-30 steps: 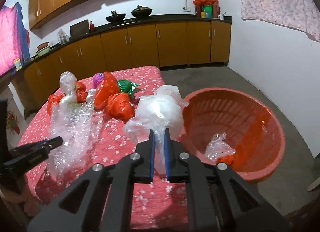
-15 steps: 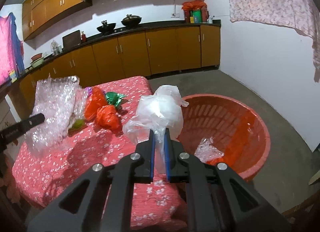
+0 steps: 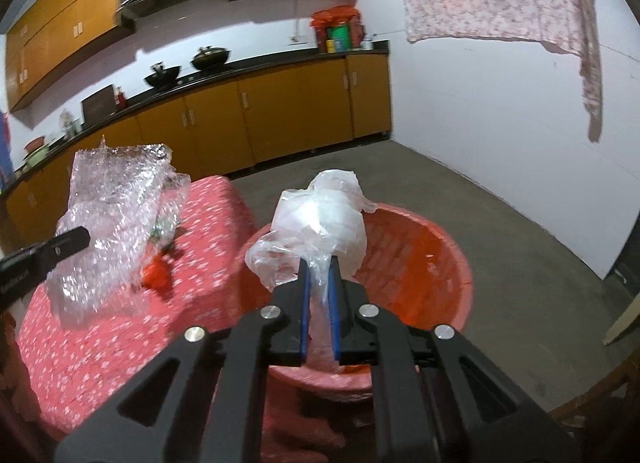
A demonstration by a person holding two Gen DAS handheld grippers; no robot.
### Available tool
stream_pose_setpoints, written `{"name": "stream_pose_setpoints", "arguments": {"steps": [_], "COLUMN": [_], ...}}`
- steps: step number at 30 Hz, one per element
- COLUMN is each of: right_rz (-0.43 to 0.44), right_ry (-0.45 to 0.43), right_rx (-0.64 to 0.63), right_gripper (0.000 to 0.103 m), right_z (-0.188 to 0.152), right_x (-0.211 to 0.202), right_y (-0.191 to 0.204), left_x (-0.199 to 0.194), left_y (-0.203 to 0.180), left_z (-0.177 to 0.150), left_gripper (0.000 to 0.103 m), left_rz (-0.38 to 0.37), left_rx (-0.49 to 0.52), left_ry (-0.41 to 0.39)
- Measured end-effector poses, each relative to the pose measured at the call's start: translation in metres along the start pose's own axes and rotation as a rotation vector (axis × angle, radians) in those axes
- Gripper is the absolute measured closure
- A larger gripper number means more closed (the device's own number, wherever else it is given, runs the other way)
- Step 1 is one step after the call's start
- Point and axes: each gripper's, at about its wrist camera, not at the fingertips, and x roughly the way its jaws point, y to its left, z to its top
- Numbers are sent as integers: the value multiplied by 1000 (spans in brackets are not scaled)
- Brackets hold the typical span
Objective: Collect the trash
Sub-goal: 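Move both tools over the basket and open them to drop the items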
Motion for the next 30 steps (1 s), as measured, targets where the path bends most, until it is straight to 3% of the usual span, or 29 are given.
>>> {"name": "stream_pose_setpoints", "arguments": {"steps": [12,26,30], "right_rz": [-59,-54,-35], "right_ry": [8,18,13], "right_rx": [64,118,117], "right_gripper": [93,93,85], "right_z": [13,11,9], "right_x": [25,54,58], "right_y": [-41,-58,-57], "left_x": [51,90,99], "left_y": [-58,-78,-81], "left_z": [12,10,6], "left_gripper": [86,85,78], "left_rz": [-91,-137,-151], "left_rx": [106,149,150], "left_ry": [33,86,106]}}
